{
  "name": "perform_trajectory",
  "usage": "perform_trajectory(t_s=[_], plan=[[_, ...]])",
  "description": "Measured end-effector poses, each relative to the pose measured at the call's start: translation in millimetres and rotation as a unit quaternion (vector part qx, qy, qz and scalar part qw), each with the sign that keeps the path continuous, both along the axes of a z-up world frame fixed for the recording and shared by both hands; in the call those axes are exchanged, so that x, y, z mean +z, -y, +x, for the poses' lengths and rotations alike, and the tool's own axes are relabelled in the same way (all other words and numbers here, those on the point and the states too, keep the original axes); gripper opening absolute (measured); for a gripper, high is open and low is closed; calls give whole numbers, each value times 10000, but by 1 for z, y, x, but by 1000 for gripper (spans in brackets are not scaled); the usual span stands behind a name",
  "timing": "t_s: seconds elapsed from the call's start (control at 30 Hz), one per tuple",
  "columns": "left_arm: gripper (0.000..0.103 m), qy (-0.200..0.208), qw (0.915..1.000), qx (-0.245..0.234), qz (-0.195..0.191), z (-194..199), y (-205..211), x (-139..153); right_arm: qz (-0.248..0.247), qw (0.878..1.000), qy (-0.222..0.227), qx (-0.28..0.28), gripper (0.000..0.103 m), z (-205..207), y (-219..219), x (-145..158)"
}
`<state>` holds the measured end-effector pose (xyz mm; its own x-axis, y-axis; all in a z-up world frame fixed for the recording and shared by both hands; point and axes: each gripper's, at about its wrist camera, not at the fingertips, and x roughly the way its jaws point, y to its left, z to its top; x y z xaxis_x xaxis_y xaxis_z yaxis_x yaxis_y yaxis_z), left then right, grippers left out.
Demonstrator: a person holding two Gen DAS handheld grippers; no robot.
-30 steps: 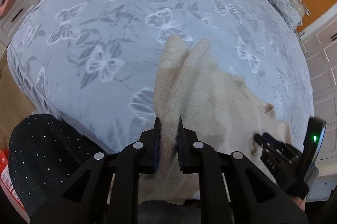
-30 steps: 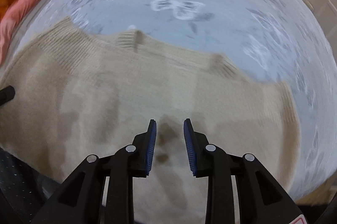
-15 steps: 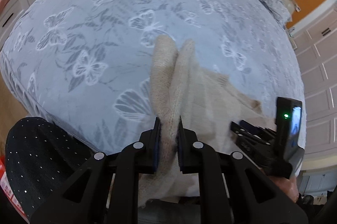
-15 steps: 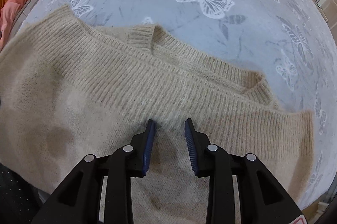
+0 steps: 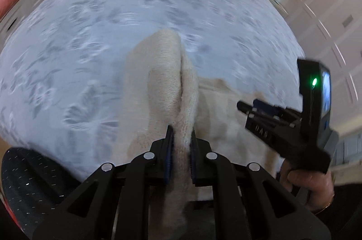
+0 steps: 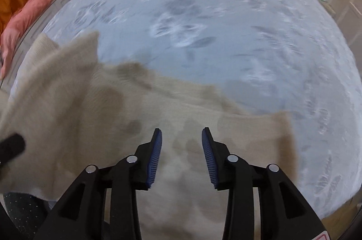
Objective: Fold small clothes
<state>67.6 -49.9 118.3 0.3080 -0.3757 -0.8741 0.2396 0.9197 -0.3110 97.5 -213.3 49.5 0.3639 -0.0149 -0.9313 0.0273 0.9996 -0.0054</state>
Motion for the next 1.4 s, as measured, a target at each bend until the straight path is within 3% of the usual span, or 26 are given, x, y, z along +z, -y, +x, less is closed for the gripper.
perform_trajectory(t_s=[0.1, 0.17, 0.23, 0.3, 0.33, 0.37, 0.47, 0.53, 0.77, 0.93, 1.0, 1.03, 1.07, 1.1, 1.13, 1.2, 1.27, 1.33, 1.4], plan=[[12, 146, 9983, -472, 304, -9, 47, -10, -27, 9989, 97, -448, 38, -15, 46, 12], [19, 36, 9965, -603, 575, -11, 72, -33, -38, 9968, 102, -793, 38, -29, 78, 15], [18, -298, 9974, -591, 299, -13, 76, -42, -31, 9941, 61, -1083, 38, -43, 103, 14], [34, -298, 9981, -514, -138, -20, 68, -32, 33, 9915, 31, -1297, 38, -53, 120, 12], [58, -75, 9988, -479, -55, -25, 62, -22, 107, 9903, 42, -1382, 38, -60, 126, 14], [69, 96, 9990, -430, 63, -28, 56, -15, 157, 9898, 61, -1414, 38, -63, 128, 15], [69, 573, 9972, -195, 429, -34, 21, 1, 561, 9886, 174, -1385, 49, -68, 120, 22], [69, 511, 9965, -6, 660, -32, -2, -3, 937, 9875, 199, -1249, 58, -65, 104, 23], [69, 160, 9912, 838, 1015, -36, -81, -25, 1652, 9839, -362, -585, 66, -37, 22, -9], [69, 113, 9891, 1038, 1038, -48, -107, -29, 2678, 9562, -960, -695, 66, -27, -7, -39], [69, 81, 9890, 1092, 993, -50, -111, -29, 2844, 9489, -1129, -770, 66, -22, -18, -47], [69, 81, 9891, 1104, 971, -50, -112, -28, 2866, 9480, -1164, -753, 63, -19, -24, -50], [69, 94, 9891, 1107, 962, -50, -111, -28, 2864, 9478, -1195, -727, 53, -17, -29, -50], [69, 127, 9891, 1105, 960, -50, -110, -25, 2940, 9462, -1188, -640, 19, -14, -37, -50], [69, 153, 9893, 1100, 948, -49, -109, -24, 3002, 9449, -1174, -566, 10, -12, -42, -48], [69, 214, 9898, 1076, 908, -48, -105, -18, 2857, 9524, -978, -414, 9, -9, -50, -35], [69, 294, 9907, 1022, 853, -48, -101, -13, 2693, 9619, -447, -173, 8, -9, -51, -4], [69, 329, 9909, 971, 869, -48, -96, -12, 2807, 9595, -136, -175, 8, -11, -33, 26], [69, 288, 9916, 906, 875, -46, -90, -15, 2520, 9674, 45, -235, 17, -12, -13, 40]])
